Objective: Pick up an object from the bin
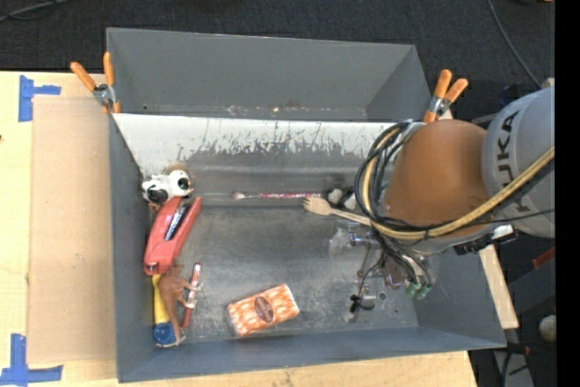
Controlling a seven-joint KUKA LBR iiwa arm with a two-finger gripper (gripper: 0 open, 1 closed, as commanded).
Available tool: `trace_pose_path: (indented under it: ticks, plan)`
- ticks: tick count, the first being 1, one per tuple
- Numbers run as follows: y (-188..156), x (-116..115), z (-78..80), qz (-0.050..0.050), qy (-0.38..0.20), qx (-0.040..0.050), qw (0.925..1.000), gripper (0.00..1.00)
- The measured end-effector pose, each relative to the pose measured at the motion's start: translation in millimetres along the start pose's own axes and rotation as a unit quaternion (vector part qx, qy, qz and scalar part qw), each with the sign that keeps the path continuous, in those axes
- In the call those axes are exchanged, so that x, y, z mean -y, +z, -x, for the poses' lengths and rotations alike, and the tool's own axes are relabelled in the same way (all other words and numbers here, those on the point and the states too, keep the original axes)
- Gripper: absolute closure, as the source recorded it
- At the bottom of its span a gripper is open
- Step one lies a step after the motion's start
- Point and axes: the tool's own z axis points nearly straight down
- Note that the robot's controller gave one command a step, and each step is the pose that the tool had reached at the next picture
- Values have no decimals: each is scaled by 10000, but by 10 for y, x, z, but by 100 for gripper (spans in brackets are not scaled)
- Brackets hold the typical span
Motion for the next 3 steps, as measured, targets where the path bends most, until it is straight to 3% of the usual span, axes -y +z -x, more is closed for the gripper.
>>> trace_pose_path:
  ticks: [1, 2, 3]
  plan:
    - [-34, 0, 18, 0, 0, 38, 10000, 0]
    - [433, -345, 5, -3, -450, 47, 9990, 0]
    - [881, -680, -10, -18, -1338, 150, 9909, 0]
